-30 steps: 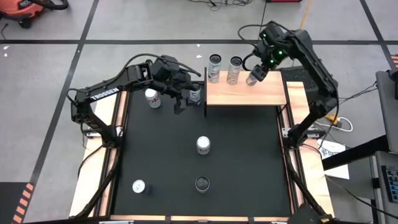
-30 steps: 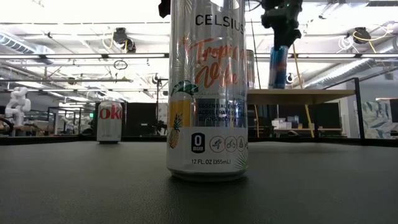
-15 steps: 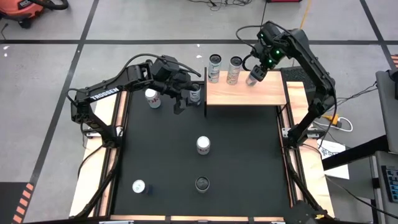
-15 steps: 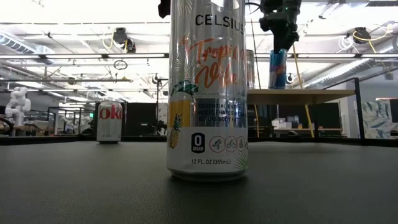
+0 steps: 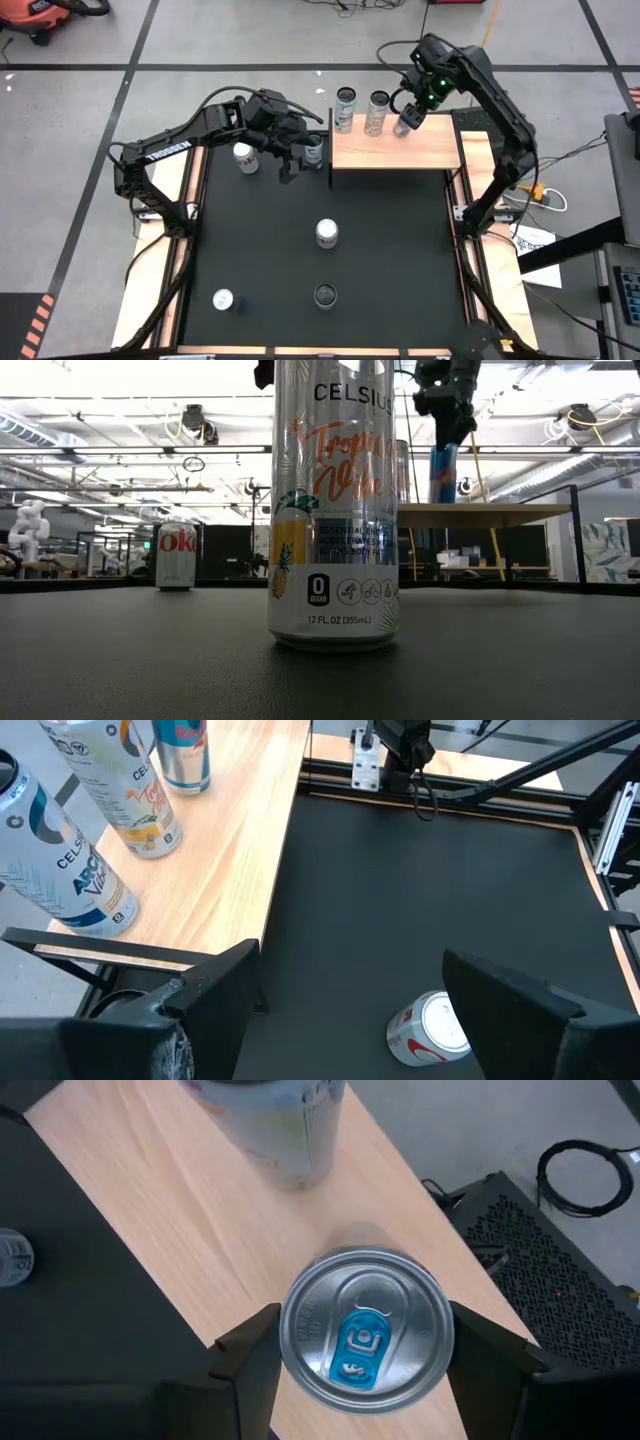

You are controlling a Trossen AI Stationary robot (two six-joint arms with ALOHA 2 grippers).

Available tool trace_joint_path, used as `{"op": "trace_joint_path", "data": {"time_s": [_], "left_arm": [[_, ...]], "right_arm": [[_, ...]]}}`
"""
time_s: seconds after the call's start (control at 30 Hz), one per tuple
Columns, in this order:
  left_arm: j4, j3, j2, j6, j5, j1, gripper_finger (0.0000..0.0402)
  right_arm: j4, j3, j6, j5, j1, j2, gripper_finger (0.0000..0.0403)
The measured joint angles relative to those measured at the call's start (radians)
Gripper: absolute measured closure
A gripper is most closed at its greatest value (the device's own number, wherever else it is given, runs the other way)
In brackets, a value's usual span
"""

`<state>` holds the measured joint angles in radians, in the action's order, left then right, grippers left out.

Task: Place canned beverage on shelf
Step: Put the right blue soda can on the shelf

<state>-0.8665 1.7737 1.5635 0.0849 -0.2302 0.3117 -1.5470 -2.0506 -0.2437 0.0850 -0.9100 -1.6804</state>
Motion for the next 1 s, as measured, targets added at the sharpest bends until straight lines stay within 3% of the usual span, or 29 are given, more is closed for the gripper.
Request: {"op": "trace_joint_path", "data": {"time_s": [0.6,1.0], "left_arm": [[-0.009,0.000,0.000,0.006,0.000,0.000,0.0084],[-0.008,0.000,0.000,0.006,0.000,0.000,0.0084]], "right_arm": [[0.036,0.000,-0.057,-0.005,0.000,-0.019,0.0193],[0.037,0.000,-0.057,-0.006,0.000,-0.020,0.0122]]}}
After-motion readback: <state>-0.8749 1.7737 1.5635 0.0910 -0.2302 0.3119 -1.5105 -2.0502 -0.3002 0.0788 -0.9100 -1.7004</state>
